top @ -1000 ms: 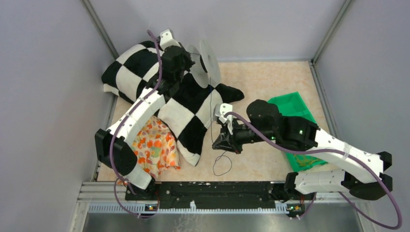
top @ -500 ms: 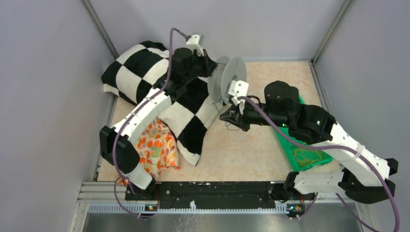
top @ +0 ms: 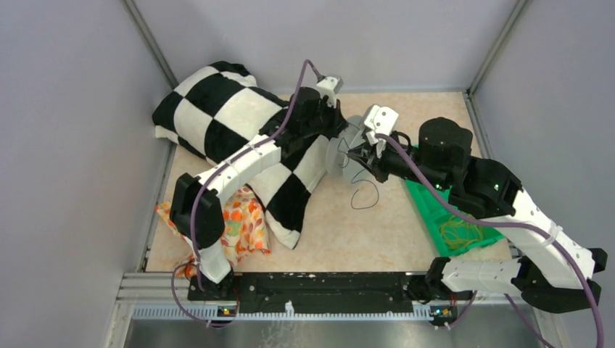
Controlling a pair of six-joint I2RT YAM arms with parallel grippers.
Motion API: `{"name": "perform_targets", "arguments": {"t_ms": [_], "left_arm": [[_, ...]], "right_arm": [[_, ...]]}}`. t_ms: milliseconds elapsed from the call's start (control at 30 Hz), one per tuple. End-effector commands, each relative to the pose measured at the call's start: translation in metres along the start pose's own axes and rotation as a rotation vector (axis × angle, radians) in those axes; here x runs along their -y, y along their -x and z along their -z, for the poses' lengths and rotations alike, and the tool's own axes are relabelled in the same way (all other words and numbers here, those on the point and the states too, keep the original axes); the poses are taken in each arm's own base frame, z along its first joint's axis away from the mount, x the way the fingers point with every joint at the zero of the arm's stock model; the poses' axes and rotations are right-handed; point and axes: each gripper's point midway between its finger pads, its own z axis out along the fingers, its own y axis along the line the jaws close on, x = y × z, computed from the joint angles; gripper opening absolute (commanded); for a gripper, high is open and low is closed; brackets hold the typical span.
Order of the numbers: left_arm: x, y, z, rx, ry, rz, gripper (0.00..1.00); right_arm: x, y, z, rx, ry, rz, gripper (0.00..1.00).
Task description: Wrap the cables
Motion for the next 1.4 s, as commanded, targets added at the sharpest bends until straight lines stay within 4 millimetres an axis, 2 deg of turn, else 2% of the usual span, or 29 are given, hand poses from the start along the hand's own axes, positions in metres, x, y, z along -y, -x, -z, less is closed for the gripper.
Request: {"name": "perform_targets", "arguments": {"t_ms": [0,133,267,367,533,767,900,1033,1200,1267,1367], "left_arm": [[0.032,0.013,0.003,0.052,-0.119,-0.092,0.0],[0.037,-0.006,0.009,-0.006,-0.168,-0.116,0.0],[0.047,-0.023,0.025,-0.049,-0.249,-0.179,0.0],[0.043,-0.035,0.044,-0.098,-0.254,-0.221,0.0],[0.044,-0.044,0.088,-0.12,-0.313,-0.298,0.0],[0.071,-0.039,0.139,-0.108,-0.449,-0.338,0.0],[0.079,-0.04,0.164,-0.092,-0.478,-0.343,0.0],[0.09,-0.027,0.186,-0.049,-0.513,-0.339,0.0],[0.104,-0.013,0.217,-0.025,-0.55,-0.318,0.0],[0.108,-0.01,0.228,0.002,-0.559,-0.322,0.0],[0.112,-0.017,0.237,0.027,-0.592,-0.308,0.0]], "right_arm": [[0.038,0.022,0.026,0.075,-0.17,0.01,0.0],[0.058,0.017,0.038,0.069,-0.251,0.022,0.0],[0.072,0.004,0.045,0.033,-0.307,0.023,0.0],[0.078,-0.006,0.048,0.001,-0.334,0.007,0.0],[0.08,-0.027,0.045,-0.046,-0.344,-0.01,0.0],[0.087,-0.068,0.033,-0.126,-0.346,-0.086,0.0],[0.085,-0.092,0.032,-0.168,-0.337,-0.128,0.0],[0.08,-0.112,0.03,-0.214,-0.327,-0.174,0.0],[0.081,-0.128,0.032,-0.254,-0.357,-0.212,0.0],[0.084,-0.127,0.035,-0.25,-0.365,-0.235,0.0],[0.086,-0.12,0.037,-0.225,-0.369,-0.267,0.0]]}}
